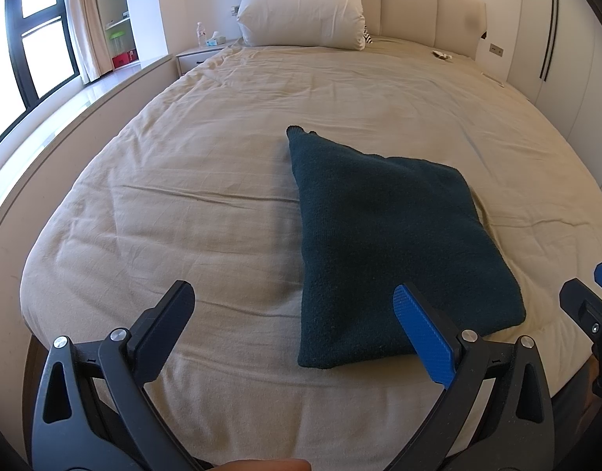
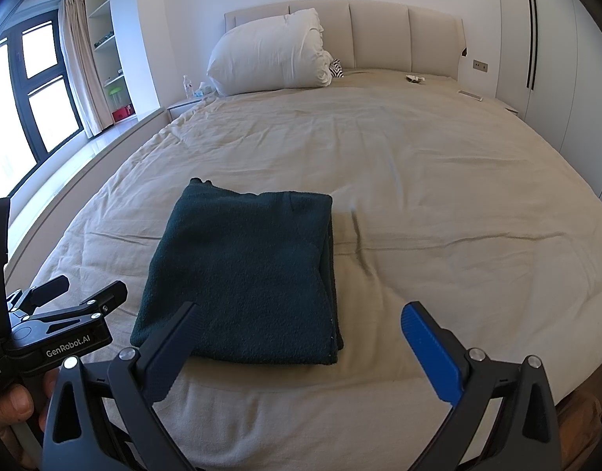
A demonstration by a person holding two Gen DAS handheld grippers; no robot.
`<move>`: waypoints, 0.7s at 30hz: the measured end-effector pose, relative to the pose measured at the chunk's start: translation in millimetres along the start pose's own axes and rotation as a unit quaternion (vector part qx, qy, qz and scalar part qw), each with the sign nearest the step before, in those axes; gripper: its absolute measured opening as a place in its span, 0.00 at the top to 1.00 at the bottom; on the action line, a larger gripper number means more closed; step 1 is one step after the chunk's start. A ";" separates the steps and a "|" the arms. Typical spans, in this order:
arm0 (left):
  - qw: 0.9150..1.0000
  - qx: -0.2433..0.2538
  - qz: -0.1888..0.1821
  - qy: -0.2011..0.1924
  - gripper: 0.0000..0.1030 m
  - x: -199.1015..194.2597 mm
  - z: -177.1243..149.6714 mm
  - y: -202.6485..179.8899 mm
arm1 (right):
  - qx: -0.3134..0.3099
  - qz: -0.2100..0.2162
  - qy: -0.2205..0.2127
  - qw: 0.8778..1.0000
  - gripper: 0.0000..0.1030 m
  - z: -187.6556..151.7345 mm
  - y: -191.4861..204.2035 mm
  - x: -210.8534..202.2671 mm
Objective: Fold small clothes
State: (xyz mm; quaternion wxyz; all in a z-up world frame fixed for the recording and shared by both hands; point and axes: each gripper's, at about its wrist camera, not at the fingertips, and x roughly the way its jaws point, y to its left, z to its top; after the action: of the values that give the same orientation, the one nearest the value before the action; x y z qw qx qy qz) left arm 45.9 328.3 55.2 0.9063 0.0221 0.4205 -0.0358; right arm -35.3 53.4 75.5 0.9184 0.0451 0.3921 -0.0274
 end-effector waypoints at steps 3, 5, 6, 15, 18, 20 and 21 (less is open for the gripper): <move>1.000 0.000 0.000 0.000 0.00 0.1 0.0 0.2 | 0.000 0.000 0.000 1.000 0.00 -0.9 0.9 -0.8; 1.000 0.000 0.000 0.000 0.00 0.1 0.3 0.4 | 0.000 0.000 0.000 1.000 0.00 0.2 -0.1 -0.3; 1.000 0.001 0.000 0.000 0.00 0.2 0.5 0.5 | 0.001 0.000 0.001 1.000 0.00 -0.7 0.6 -0.6; 1.000 0.002 0.002 0.000 0.00 -0.6 -3.5 0.5 | 0.001 0.001 0.002 1.000 0.00 -1.9 1.8 -1.7; 1.000 0.002 0.002 0.000 0.00 -0.3 -3.3 0.6 | 0.001 0.001 0.002 1.000 0.00 -1.6 1.5 -1.8; 1.000 0.001 0.004 0.000 0.00 -0.6 -3.8 1.0 | 0.001 0.001 0.002 1.000 0.00 -1.2 1.2 -1.8; 1.000 0.000 0.004 0.001 0.00 -0.8 -4.4 2.1 | 0.000 0.001 0.003 1.000 0.00 -2.7 2.6 -2.6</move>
State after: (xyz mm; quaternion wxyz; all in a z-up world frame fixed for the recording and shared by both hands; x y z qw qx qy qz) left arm 42.2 330.7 53.0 0.9062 0.0239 0.4210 -0.0320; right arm -38.9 56.3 75.7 0.9173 0.0458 0.3946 -0.0265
